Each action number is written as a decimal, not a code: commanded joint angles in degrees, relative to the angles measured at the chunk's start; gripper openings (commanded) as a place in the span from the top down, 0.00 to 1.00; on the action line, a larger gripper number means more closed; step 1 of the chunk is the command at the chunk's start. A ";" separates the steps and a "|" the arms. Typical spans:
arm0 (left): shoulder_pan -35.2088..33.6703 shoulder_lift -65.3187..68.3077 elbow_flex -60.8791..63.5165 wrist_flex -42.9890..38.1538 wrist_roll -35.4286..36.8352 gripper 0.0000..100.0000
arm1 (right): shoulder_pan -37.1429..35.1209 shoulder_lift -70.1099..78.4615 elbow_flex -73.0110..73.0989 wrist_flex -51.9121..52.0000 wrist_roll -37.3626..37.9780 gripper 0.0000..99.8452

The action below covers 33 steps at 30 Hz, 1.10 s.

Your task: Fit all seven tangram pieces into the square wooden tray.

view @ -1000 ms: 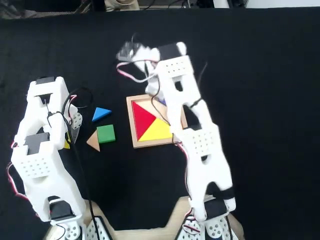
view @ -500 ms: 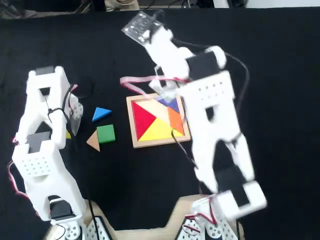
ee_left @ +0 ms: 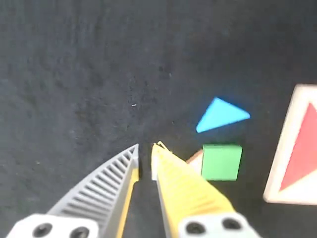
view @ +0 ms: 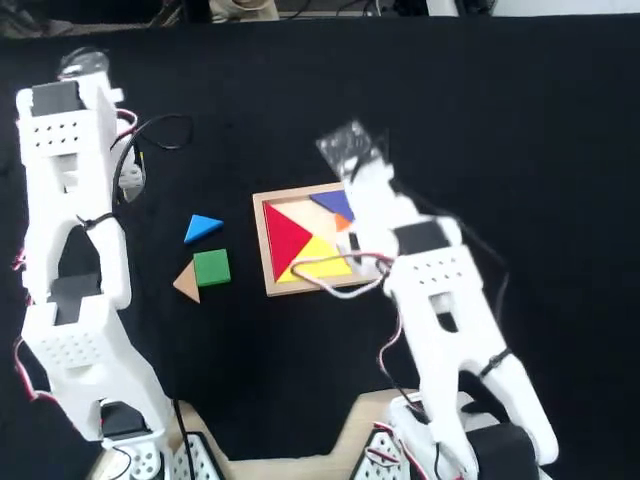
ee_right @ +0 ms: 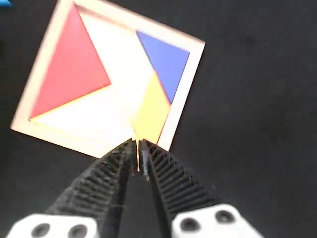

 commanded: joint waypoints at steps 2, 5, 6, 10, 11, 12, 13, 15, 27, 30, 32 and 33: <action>3.65 -9.05 7.16 1.05 4.48 0.89 | 1.14 -2.15 6.37 -8.44 -0.44 0.99; 7.96 -19.43 20.18 -0.09 7.03 0.82 | 1.05 -2.15 7.16 -9.41 -0.44 0.99; 9.45 -23.74 23.52 -1.49 6.86 0.82 | 1.05 -2.15 7.34 -9.93 -0.44 0.99; 10.51 -43.96 39.08 -10.81 7.30 0.82 | 1.14 -1.89 8.04 -11.52 -0.44 0.99; 10.51 -48.26 44.00 -13.63 7.21 0.82 | 1.14 -1.45 8.22 -11.60 -0.44 0.99; 10.42 -52.66 49.10 -16.09 6.95 0.82 | 1.14 -1.01 8.22 -11.69 -0.44 0.99; 9.71 -55.74 54.37 -18.73 6.86 0.81 | 1.14 -0.31 7.96 -11.69 -0.44 0.99; 7.25 -58.73 63.60 -24.26 6.42 0.81 | 1.14 1.01 7.60 -11.78 -0.44 0.99; 3.74 -53.89 84.18 -41.58 2.64 0.81 | 1.14 11.74 1.45 -11.34 -0.44 0.99; 4.62 -53.19 84.62 -44.13 6.95 0.81 | 1.14 13.32 0.57 -11.25 -0.44 0.99; 5.85 -51.96 84.44 -44.31 9.05 0.81 | 1.14 13.76 0.31 -11.16 -0.44 0.99; 6.81 -51.25 84.44 -44.40 10.37 0.81 | 1.14 13.67 0.31 -11.16 -0.44 0.99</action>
